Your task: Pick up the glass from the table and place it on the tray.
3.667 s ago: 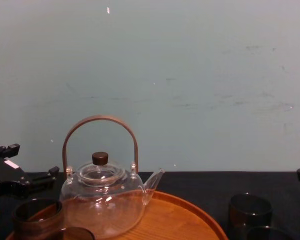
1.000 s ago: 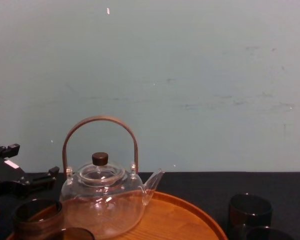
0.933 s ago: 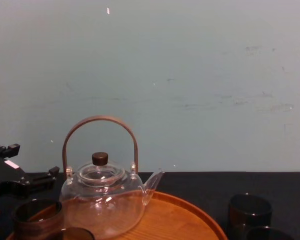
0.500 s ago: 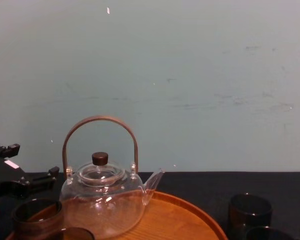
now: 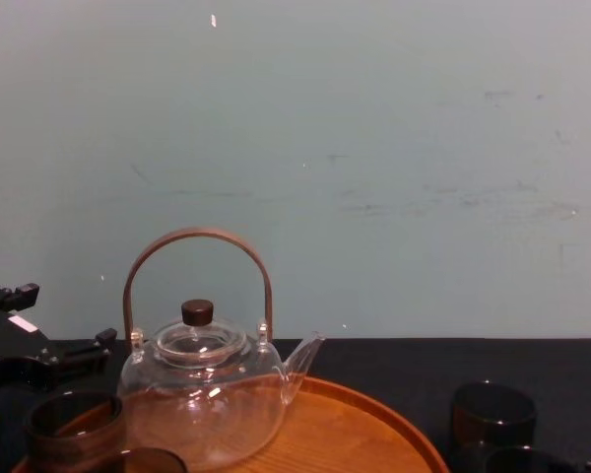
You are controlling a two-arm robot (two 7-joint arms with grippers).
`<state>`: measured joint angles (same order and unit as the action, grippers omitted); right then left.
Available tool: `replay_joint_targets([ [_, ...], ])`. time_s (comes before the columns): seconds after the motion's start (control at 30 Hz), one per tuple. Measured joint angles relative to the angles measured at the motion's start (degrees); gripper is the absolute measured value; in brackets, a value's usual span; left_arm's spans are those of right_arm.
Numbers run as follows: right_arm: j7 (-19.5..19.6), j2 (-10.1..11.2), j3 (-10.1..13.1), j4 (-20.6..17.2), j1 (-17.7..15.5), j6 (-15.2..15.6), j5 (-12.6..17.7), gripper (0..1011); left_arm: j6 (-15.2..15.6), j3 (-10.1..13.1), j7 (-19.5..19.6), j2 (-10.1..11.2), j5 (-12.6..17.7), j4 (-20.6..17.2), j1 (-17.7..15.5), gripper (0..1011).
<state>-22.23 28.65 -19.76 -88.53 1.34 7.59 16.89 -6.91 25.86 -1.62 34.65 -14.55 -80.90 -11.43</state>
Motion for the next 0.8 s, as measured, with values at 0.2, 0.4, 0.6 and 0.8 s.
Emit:
replay_joint_targets([
  [0.2,0.0,-0.9,-0.1,0.9,0.6,0.3,-0.6,1002,0.0,0.0,0.0,0.0,0.0,0.0,0.0,1001],
  [0.4,0.0,-0.8,-0.1,0.9,0.6,0.3,-0.6,1002,0.0,0.0,0.0,0.0,0.0,0.0,0.0,1001],
  [0.6,0.0,-0.8,-0.1,0.8,0.6,0.3,-0.6,1002,0.0,0.0,0.0,0.0,0.0,0.0,0.0,1001],
  [0.8,0.0,-0.7,-0.1,0.8,0.5,0.2,-0.5,995,0.0,0.0,0.0,0.0,0.0,0.0,0.0,1001],
])
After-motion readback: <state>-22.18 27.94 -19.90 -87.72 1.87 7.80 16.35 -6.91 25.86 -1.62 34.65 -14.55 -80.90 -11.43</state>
